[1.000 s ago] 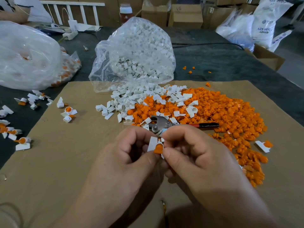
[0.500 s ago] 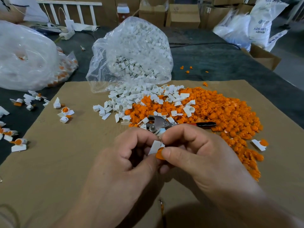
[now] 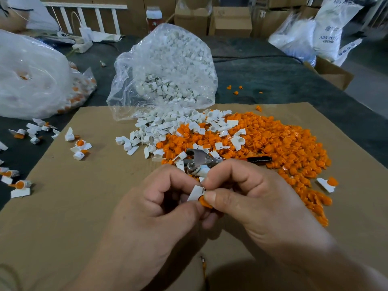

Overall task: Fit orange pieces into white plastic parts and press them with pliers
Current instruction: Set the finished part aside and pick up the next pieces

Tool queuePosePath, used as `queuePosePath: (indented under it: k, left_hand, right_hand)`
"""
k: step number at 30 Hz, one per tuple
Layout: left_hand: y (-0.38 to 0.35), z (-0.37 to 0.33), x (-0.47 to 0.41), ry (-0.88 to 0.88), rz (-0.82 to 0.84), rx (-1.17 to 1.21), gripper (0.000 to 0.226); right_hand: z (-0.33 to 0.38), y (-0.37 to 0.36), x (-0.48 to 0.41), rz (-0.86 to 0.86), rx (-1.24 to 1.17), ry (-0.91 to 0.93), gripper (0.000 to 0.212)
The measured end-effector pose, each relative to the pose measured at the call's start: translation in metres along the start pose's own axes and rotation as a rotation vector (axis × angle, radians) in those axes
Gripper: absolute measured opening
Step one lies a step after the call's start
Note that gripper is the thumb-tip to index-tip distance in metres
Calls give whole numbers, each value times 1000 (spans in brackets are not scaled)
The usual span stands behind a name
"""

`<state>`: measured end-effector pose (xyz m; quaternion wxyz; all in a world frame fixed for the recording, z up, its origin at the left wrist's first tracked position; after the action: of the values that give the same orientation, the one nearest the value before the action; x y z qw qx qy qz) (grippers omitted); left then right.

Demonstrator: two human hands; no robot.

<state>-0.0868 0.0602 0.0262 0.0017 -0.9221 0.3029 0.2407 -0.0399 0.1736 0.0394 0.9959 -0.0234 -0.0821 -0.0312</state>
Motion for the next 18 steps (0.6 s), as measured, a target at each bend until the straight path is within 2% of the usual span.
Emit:
queuePosePath:
  k: [6,9,13,18]
  left_hand:
    - [0,0,0,35,-23,28,24]
    - [-1,-1,-1,51,-20,10,16]
    - [1,1,0,62,-14,-65,16]
    - [-5,-2,1,24,76,-137,35]
  right_hand:
    - [-1,1,-1,-22,20,-16,14]
    - [-4,4,-1,-53,38,-27,16]
    - [-9,5,-2,-75,13,-66,14]
    - [-18,8,-3,-74,23,-123,20]
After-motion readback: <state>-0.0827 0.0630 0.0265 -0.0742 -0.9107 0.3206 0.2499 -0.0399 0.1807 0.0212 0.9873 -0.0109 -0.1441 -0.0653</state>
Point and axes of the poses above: each hand's wrist, its own x-axis away from the middle knuckle, its own y-axis out of the back of the hand, z = x × y, the point moved 10 cm from there along -x, towards the middle knuckle, and after that the axes turned 15 degrees about -y, right-handed, at the moved point
